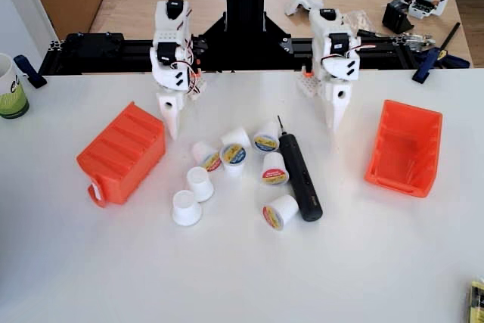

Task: Sort the coffee pods, blue into left, red into right

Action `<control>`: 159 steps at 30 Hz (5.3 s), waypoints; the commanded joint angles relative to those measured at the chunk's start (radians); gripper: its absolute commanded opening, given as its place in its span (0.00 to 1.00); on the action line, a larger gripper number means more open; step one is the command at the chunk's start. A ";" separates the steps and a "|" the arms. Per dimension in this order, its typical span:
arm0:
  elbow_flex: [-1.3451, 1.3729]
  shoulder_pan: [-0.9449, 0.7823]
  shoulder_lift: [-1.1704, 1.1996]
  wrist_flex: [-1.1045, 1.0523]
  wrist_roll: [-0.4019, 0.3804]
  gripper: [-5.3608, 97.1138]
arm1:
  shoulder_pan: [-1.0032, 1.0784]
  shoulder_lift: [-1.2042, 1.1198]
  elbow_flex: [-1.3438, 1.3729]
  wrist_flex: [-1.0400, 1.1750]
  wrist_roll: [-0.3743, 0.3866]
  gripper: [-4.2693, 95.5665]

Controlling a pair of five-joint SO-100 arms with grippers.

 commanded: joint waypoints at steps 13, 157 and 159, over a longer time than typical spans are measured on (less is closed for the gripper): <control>0.038 -0.184 0.259 0.161 -0.091 0.01 | 0.009 0.063 0.028 0.048 -0.008 0.29; 0.032 -0.137 0.259 -0.305 -0.015 0.01 | 0.023 0.063 0.023 -0.425 -0.051 0.01; -0.008 -0.137 0.255 -0.252 -0.067 0.00 | 0.023 0.063 0.023 -0.425 -0.048 0.01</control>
